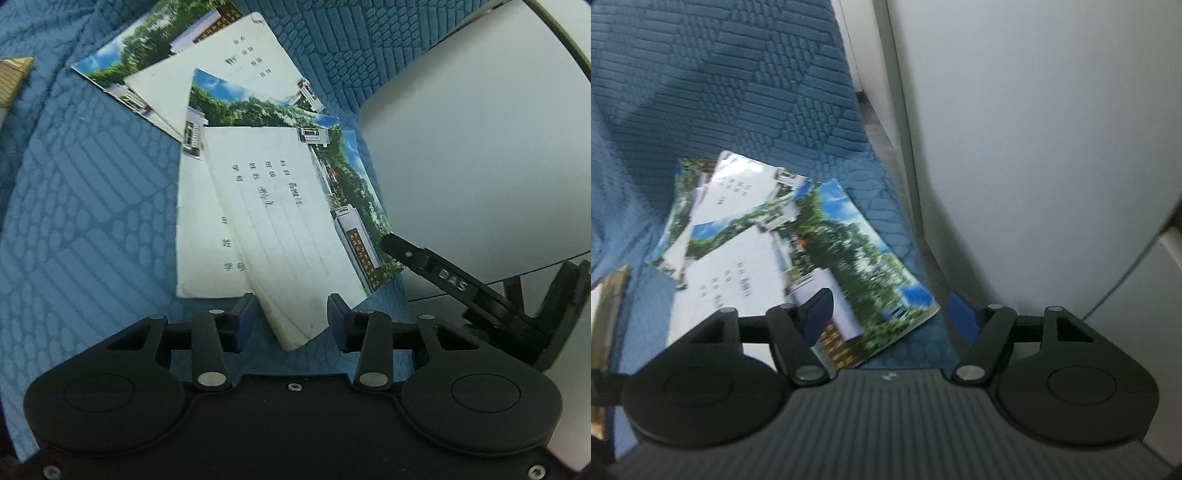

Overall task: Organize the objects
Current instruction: 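Grasp the photo-covered booklet's edge with the left gripper while the right gripper grasps it too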

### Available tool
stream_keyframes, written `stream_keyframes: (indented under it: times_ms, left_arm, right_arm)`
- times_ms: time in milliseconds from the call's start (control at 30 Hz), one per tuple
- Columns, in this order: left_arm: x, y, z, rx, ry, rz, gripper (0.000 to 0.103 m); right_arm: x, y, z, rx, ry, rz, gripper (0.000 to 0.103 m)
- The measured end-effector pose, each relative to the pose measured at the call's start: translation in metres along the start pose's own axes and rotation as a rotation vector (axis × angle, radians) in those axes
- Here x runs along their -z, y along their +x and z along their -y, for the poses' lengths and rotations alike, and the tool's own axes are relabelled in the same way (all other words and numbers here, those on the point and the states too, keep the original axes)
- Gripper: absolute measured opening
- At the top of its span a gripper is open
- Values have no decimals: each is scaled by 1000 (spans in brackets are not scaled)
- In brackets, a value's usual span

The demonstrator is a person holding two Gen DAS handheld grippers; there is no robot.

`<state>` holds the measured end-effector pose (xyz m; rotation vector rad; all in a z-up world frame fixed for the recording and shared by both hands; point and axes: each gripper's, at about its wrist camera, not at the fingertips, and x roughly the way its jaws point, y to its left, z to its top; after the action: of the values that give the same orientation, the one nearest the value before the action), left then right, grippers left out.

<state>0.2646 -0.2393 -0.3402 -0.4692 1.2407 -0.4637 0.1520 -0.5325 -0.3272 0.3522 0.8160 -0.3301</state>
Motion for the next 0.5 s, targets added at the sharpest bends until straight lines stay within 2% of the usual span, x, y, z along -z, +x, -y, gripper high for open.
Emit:
stream_keyframes:
  times_ms: [67, 167, 233, 433, 500]
  left_arm:
    - [-2, 4, 0, -8, -2, -3, 39]
    - [-2, 9, -2, -7, -15, -12, 39]
    - [-2, 9, -4, 3, -25, -4, 40]
    - [-3, 8, -8, 10, -49, -1, 41]
    - [-3, 5, -10, 13, -56, -7, 41]
  right_arm:
    - [0, 9, 4, 4, 2, -6, 59]
    - [1, 20, 9, -6, 13, -14, 55]
    - [1, 19, 8, -14, 2, -7, 46]
    - [0, 15, 11, -11, -13, -11, 32]
    - [-2, 11, 15, -26, 2, -20, 31]
